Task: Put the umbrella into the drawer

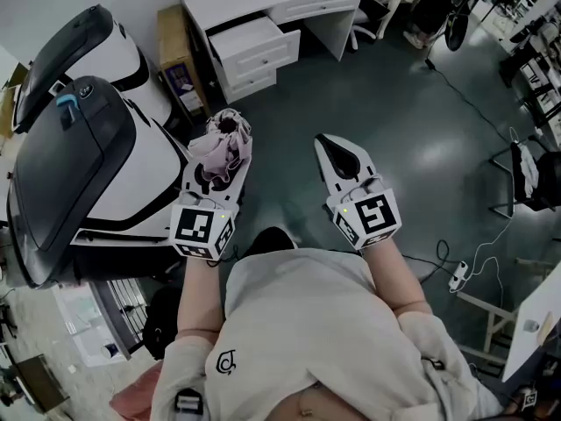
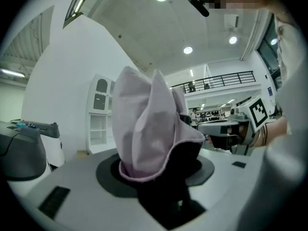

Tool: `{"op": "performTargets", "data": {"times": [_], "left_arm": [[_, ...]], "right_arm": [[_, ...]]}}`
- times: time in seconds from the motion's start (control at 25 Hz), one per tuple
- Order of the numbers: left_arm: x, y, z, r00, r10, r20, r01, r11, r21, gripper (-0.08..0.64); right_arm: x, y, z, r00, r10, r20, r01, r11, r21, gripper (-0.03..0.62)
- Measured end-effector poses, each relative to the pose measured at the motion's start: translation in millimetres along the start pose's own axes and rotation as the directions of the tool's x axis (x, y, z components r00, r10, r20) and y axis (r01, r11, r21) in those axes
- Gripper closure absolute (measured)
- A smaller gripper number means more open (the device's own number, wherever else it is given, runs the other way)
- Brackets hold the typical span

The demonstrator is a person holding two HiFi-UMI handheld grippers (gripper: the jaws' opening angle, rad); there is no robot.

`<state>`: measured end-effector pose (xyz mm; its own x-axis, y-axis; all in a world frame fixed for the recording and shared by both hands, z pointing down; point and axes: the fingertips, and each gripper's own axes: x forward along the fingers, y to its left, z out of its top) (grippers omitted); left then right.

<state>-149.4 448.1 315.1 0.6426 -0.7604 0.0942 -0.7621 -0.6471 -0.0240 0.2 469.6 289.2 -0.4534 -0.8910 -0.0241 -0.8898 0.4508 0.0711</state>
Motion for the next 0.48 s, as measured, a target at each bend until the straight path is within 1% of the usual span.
{"op": "performTargets", "data": {"times": [0.12, 0.24, 0.36, 0.48], "left_arm": [[7, 1, -1, 1.000, 0.002, -0.007, -0.002, 1.000, 0.003, 0.328], [15, 5, -1, 1.000, 0.006, -0.003, -0.006, 1.000, 0.002, 0.328], [27, 17, -4, 1.000, 0.014, -0.005, -0.014, 1.000, -0.010, 0.328], [45, 35, -10, 0.999, 0.022, -0.024, -0.022, 1.000, -0.008, 0.328]], "right_arm": [[3, -5, 4, 1.000, 0.010, 0.023, -0.010, 1.000, 0.010, 0.586], [11, -17, -6, 1.000, -0.003, 0.000, 0.003, 0.999, 0.051, 0.586], [28, -27, -18, 1.000, -0.007, -0.028, 0.010, 0.996, 0.093, 0.586], [52, -36, -23, 0.999, -0.004, -0.036, 0.007, 0.996, 0.091, 0.586]]}}
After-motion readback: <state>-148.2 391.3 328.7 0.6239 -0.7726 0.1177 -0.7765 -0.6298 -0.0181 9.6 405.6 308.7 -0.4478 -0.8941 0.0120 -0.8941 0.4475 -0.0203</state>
